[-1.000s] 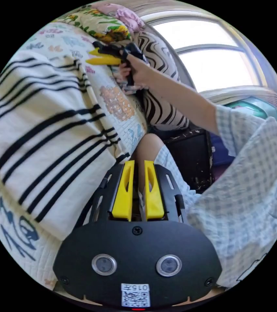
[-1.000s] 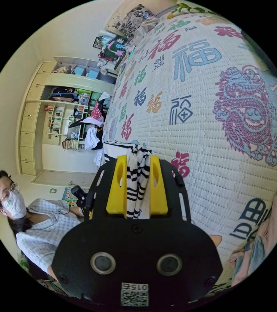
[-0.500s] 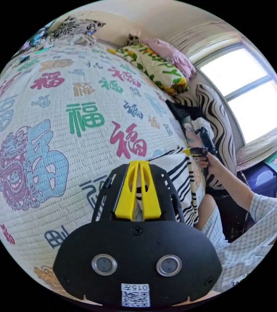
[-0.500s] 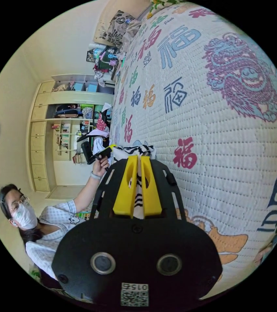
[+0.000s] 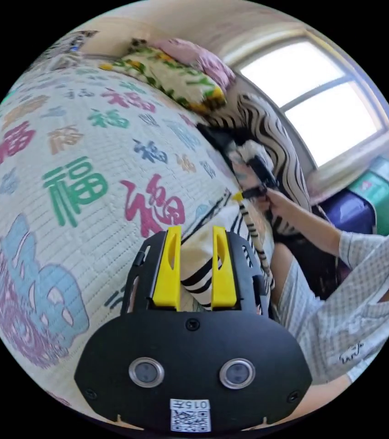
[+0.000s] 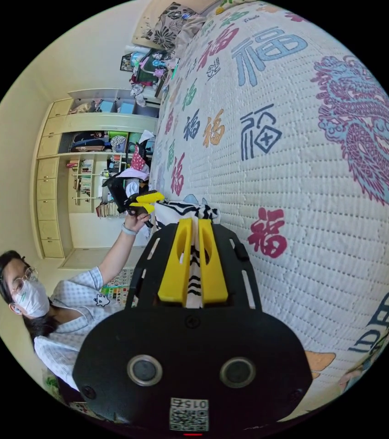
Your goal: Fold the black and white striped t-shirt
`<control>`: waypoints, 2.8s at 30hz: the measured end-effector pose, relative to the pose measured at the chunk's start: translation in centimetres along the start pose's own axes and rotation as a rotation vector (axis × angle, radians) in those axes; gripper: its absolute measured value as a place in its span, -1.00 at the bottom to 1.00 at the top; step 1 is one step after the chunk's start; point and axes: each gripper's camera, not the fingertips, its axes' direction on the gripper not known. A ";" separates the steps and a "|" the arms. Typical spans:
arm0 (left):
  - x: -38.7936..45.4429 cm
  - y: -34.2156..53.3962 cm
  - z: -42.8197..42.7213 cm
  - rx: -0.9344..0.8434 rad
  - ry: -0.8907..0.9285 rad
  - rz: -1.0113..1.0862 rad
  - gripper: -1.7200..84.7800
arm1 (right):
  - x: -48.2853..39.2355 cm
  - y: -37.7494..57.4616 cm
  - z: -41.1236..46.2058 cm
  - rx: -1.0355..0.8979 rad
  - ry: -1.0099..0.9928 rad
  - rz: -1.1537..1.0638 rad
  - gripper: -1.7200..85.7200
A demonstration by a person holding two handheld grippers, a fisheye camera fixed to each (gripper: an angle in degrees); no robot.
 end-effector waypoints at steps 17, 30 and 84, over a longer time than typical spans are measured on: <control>-2.7 -4.1 2.4 -0.563 0.079 0.230 -0.96 | 0.5 4.8 0.4 0.071 0.016 0.121 -0.93; 9.6 10.5 1.1 -0.017 0.180 0.053 -0.83 | -3.7 16.9 7.8 -0.220 0.127 -0.060 -0.92; 24.8 27.1 8.7 -0.089 -0.233 -0.034 -0.96 | -1.3 36.4 18.0 -0.011 0.154 0.105 -0.95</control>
